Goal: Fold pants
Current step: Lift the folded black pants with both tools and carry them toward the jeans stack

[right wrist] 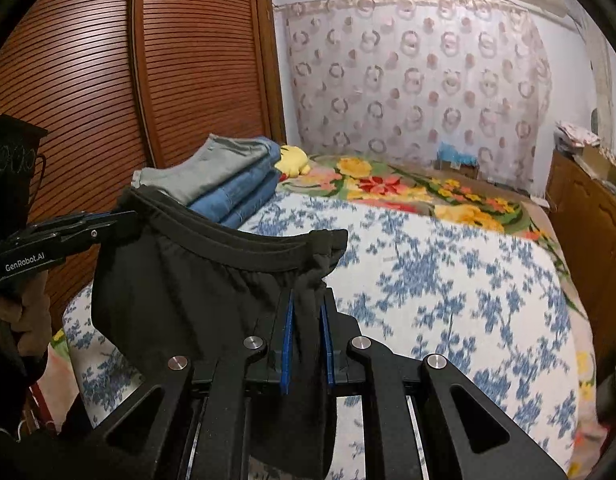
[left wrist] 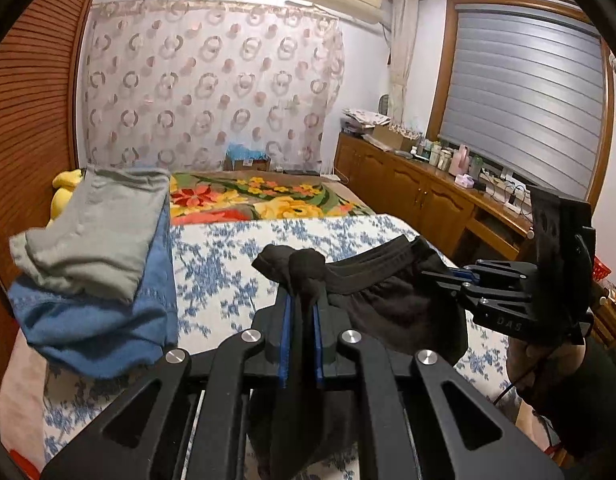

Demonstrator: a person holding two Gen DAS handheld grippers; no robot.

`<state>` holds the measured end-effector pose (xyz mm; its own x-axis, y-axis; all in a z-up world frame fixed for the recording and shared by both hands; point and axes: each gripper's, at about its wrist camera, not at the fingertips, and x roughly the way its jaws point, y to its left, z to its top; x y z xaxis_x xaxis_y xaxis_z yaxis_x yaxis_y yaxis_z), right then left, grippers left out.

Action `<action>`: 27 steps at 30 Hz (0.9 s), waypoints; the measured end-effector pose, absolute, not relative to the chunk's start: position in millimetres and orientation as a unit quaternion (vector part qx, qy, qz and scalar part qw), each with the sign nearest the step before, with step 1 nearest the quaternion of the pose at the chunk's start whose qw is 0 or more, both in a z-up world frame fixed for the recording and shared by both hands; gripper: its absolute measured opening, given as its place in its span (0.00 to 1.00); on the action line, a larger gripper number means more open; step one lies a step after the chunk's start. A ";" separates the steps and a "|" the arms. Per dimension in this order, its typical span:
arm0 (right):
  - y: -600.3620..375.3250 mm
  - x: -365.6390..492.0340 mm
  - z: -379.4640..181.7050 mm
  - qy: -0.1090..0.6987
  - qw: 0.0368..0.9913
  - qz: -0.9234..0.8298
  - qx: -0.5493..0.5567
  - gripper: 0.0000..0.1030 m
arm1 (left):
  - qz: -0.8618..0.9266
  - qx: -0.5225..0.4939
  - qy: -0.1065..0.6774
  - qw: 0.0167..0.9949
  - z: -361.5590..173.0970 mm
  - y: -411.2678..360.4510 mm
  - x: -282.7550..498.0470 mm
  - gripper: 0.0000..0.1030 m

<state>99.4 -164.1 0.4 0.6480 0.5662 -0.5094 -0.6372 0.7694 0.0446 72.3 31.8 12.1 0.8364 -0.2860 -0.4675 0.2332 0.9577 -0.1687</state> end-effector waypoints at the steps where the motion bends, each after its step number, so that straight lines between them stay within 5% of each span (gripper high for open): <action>1: -163.9 101.2 2.8 0.254 0.905 0.334 -0.070 0.12 | -0.136 -0.053 0.249 0.957 13.9 32.7 73.4 0.10; 27: -97.9 186.7 56.5 0.200 0.889 0.391 -0.132 0.12 | -0.073 -0.061 0.222 0.970 50.9 102.4 114.3 0.10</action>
